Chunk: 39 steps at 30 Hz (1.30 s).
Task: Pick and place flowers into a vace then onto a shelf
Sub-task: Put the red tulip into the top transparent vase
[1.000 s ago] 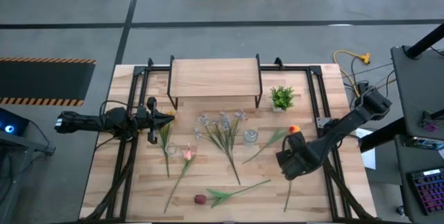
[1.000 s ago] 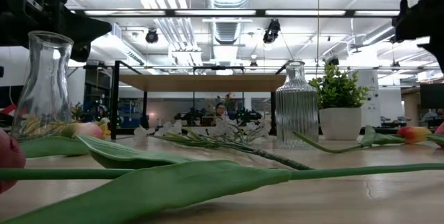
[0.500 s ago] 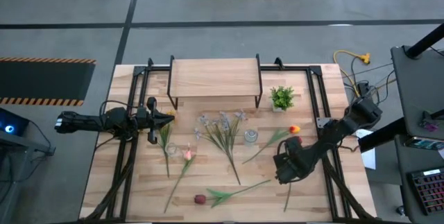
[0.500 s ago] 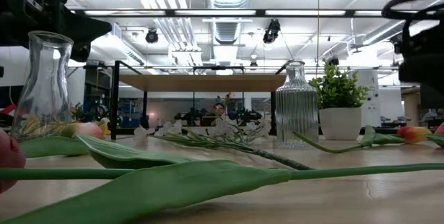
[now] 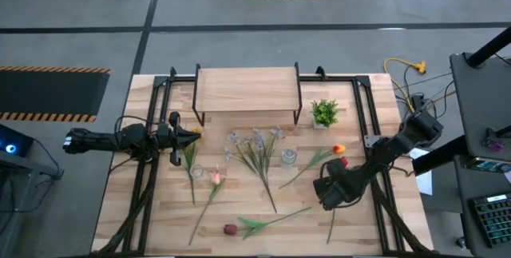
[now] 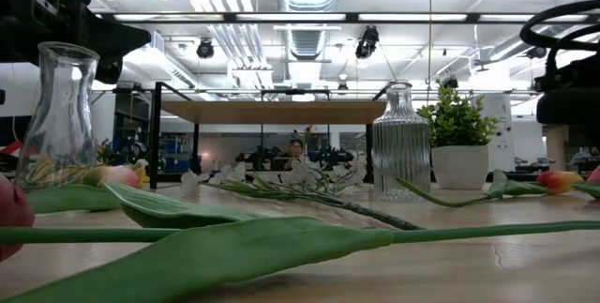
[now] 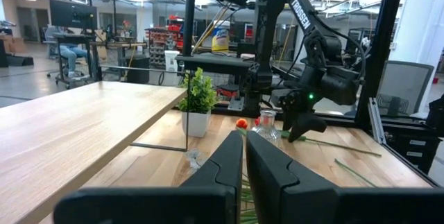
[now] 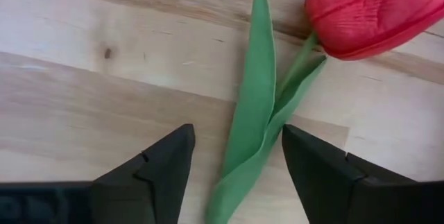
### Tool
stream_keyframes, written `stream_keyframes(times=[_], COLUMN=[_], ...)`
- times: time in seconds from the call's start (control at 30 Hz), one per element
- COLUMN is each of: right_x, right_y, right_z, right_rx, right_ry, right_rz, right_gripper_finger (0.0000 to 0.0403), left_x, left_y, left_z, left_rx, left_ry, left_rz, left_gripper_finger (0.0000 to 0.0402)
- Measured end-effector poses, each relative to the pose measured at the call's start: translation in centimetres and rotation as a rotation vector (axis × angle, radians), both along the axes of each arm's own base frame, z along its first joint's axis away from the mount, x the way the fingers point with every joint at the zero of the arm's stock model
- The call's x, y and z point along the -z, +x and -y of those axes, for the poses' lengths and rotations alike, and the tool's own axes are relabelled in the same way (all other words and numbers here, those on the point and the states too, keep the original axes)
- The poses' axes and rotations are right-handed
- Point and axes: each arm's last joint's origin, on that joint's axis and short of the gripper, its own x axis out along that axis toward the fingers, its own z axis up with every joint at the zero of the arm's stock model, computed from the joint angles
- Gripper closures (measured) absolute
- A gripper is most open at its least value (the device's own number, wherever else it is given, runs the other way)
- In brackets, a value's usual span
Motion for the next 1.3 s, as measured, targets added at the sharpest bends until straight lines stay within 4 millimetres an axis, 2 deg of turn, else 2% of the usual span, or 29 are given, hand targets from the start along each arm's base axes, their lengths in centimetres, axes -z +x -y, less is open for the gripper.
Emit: stream_keyframes(times=[0.17, 0.57, 0.73, 0.87, 1.07, 1.3], right_x=[-0.4, -0.5, -1.1, -2.7, -5.7, -9.9], right_y=[-0.1, -0.2, -0.3, 0.5, 1.9, 3.7], right_z=[0.1, 0.1, 0.1, -0.2, -1.1, -2.1], right_rx=[0.0, -0.03, -0.06, -0.127, -0.275, -0.481], right_ry=[0.024, 0.032, 0.039, 0.012, -0.143, -0.423], right_rz=[0.016, 0.005, 0.014, 0.128, 0.339, 0.535], right_gripper_finger=[0.0239, 0.0386, 0.0389, 0.039, 0.039, 0.039], left_x=[0.0, 0.0, 0.0, 0.0, 0.0, 0.0], left_y=[0.0, 0.0, 0.0, 0.0, 0.0, 0.0], left_z=[0.0, 0.0, 0.0, 0.0, 0.0, 0.0], left_rx=[0.0, 0.0, 0.0, 0.0, 0.0, 0.0], left_ry=[0.0, 0.0, 0.0, 0.0, 0.0, 0.0], left_rz=[0.0, 0.0, 0.0, 0.0, 0.0, 0.0], left_gripper_finger=[0.0398, 0.0398, 0.0398, 0.0398, 0.0398, 0.0398])
